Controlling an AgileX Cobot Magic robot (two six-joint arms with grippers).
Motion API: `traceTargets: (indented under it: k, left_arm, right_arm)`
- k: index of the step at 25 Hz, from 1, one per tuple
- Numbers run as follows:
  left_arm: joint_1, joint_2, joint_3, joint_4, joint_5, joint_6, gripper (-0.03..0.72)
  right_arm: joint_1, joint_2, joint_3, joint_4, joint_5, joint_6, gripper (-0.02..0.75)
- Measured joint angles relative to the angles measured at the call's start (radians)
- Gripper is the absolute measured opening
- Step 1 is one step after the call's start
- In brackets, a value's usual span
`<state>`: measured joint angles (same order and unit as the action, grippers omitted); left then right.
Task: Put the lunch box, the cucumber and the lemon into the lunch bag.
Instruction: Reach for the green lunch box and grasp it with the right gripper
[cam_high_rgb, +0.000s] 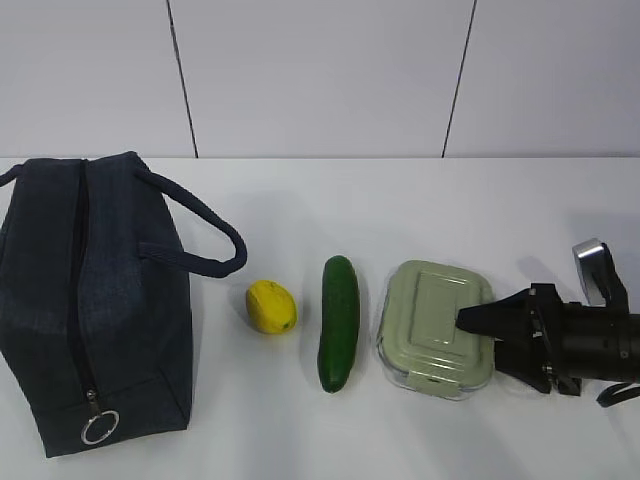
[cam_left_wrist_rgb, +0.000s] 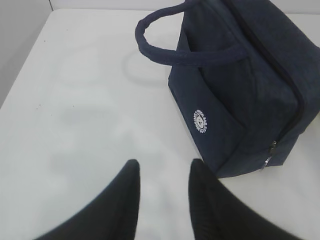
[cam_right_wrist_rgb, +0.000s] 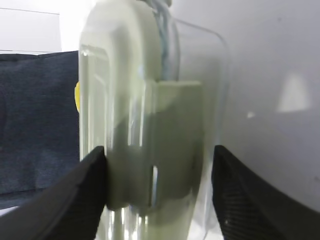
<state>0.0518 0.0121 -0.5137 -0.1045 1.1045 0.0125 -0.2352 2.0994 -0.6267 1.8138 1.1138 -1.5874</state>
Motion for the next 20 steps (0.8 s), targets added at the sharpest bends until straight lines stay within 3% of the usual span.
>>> traceTargets:
  k: [20]
  left_arm:
    - [0.000, 0.000, 0.000, 0.000, 0.000, -0.001, 0.239]
  right_arm:
    - [0.000, 0.000, -0.049, -0.067, 0.008, -0.006, 0.449]
